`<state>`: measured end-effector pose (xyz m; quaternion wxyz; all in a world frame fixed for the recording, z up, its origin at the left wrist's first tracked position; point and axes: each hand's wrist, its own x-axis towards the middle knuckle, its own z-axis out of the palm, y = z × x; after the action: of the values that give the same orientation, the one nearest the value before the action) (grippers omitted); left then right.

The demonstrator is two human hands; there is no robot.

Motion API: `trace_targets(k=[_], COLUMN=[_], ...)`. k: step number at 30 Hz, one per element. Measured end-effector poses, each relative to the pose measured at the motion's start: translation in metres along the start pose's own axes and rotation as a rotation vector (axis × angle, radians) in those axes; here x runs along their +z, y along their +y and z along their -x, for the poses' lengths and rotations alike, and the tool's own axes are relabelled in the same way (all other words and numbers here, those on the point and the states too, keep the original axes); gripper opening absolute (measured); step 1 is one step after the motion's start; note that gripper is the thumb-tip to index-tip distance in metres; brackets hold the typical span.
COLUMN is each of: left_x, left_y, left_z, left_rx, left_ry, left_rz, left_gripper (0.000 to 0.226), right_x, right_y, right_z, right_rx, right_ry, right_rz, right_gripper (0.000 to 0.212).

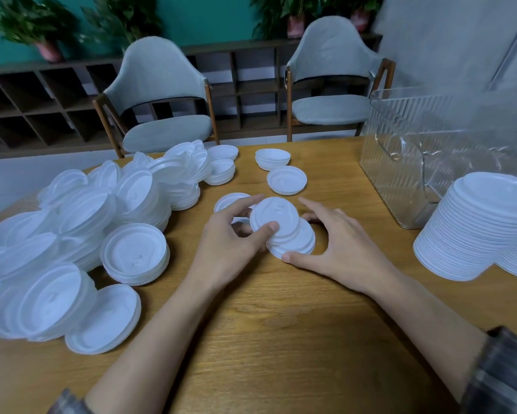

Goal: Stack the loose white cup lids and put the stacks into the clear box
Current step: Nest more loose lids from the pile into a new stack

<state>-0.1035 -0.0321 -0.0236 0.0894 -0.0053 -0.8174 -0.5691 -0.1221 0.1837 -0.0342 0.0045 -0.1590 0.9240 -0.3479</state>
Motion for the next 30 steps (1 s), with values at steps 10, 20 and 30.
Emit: trace_targets(k=[10, 20, 30], left_x=[0.007, 0.014, 0.015], left_y=[-0.007, -0.006, -0.003], left_z=[0.004, 0.006, 0.01], left_rx=[0.081, 0.146, 0.117], left_ry=[-0.112, -0.029, -0.03], left_rz=[-0.12, -0.211, -0.224], left_gripper=[0.048, 0.038, 0.078], right_x=[-0.002, 0.001, 0.0], right_y=[-0.002, -0.001, 0.001], right_z=[0.002, -0.001, 0.0], right_rx=[-0.039, -0.076, -0.097], right_ry=[-0.009, -0.007, 0.001], right_rz=[0.016, 0.038, 0.066], right_gripper=[0.105, 0.101, 0.101])
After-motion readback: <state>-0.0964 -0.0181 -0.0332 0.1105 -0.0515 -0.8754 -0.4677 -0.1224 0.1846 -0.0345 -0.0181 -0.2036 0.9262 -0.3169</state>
